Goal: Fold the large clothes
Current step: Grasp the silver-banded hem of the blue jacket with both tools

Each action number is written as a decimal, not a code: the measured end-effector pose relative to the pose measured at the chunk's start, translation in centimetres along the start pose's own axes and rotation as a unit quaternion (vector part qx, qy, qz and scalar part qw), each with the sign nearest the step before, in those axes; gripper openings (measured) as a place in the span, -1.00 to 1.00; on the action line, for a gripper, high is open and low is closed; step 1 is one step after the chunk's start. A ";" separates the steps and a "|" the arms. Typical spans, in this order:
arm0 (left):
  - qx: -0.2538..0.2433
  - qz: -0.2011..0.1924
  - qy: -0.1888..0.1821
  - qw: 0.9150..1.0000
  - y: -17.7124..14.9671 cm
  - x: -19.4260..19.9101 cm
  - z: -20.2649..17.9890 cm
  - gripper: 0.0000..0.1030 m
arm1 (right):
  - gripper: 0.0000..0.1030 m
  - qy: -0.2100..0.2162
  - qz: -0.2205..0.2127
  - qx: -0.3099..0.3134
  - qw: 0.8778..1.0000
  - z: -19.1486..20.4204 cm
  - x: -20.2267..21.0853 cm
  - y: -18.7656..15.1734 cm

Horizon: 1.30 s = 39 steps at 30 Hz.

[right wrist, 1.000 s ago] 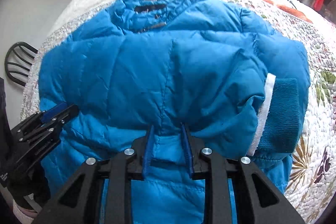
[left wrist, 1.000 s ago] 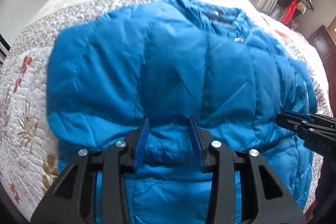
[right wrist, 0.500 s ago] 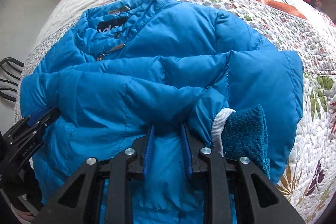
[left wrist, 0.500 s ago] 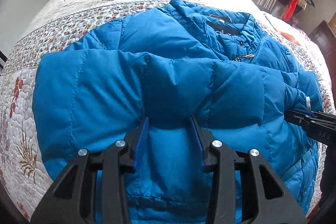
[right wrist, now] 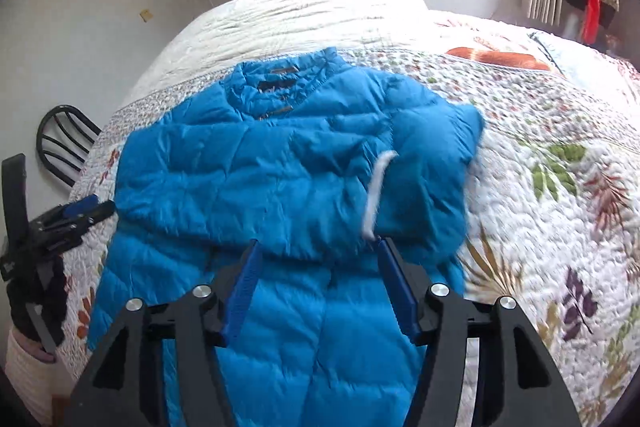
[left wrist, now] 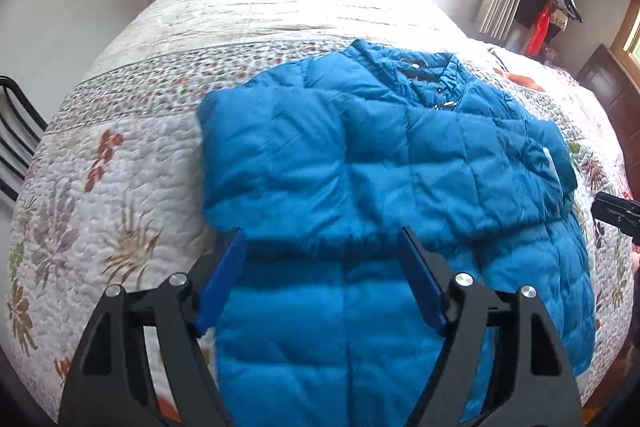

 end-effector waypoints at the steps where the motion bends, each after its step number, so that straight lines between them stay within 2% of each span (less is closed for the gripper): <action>1: 0.004 0.009 0.002 1.000 -1.6 1.0 0.9 0.49 | 0.17 -0.010 0.004 0.001 1.000 -0.5 0.6 -1.5; 5: 0.054 0.056 0.022 0.997 -9.0 3.8 5.2 0.51 | 0.17 -0.018 0.030 -0.025 0.999 -2.5 2.9 -8.3; 8: 0.089 0.077 0.032 0.993 -13.4 5.5 7.3 0.51 | 0.18 -0.030 0.045 -0.040 0.998 -3.4 4.1 -12.6; 10: 0.108 0.082 0.019 0.990 -15.9 6.7 7.9 0.51 | 0.19 -0.023 0.056 -0.054 0.997 -3.4 4.7 -14.9; 12: 0.123 0.090 0.001 0.988 -18.0 7.4 7.9 0.51 | 0.19 0.002 0.068 -0.072 0.995 -3.2 5.1 -17.0; 16: 0.143 0.110 -0.025 0.983 -20.8 7.1 7.7 0.51 | 0.20 0.038 0.092 -0.094 0.991 -2.7 5.1 -20.3; 20: 0.159 0.117 -0.046 0.979 -22.7 6.8 7.6 0.51 | 0.21 0.027 0.107 -0.097 0.989 -3.1 4.6 -22.5; 24: 0.179 0.120 -0.084 0.973 -23.7 6.6 7.1 0.51 | 0.21 0.051 0.117 -0.112 0.985 -2.9 4.2 -24.0; 30: 0.189 0.136 -0.121 0.965 -24.6 5.6 5.8 0.51 | 0.24 0.060 0.119 -0.120 0.984 -2.5 3.6 -24.6; 32: 0.188 0.139 -0.127 0.964 -24.7 5.5 5.4 0.48 | 0.19 0.061 0.118 -0.122 0.984 -2.5 3.5 -24.7; 33: 0.188 0.140 -0.130 0.963 -24.9 5.6 4.9 0.42 | 0.05 0.065 0.118 -0.122 0.983 -2.3 3.5 -24.6; 34: 0.188 0.141 -0.136 0.962 -24.9 5.6 4.6 0.35 | 0.00 0.074 0.119 -0.123 0.983 -2.0 3.6 -24.7; 36: 0.194 0.146 -0.155 0.958 -24.7 5.4 3.8 0.07 | 0.00 0.078 0.117 -0.123 0.982 -1.8 3.7 -24.7; 38: 0.201 0.151 -0.171 0.953 -24.8 5.1 3.2 -0.06 | -0.06 0.078 0.116 -0.123 0.982 -1.7 3.6 -24.9; 39: 0.202 0.151 -0.167 0.953 -24.8 4.9 3.2 -0.08 | -0.10 0.082 0.116 -0.127 0.982 -1.7 3.5 -24.8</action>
Point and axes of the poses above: each gripper's, at about its wrist camera, not at the fingertips, and x roughly against the way its jaws point, z to its left, y to its top, the point moved 10 cm from there along -x, roughly the way its jaws point, and after that the axes turned 4 degrees about -y, right-handed, at the moved point
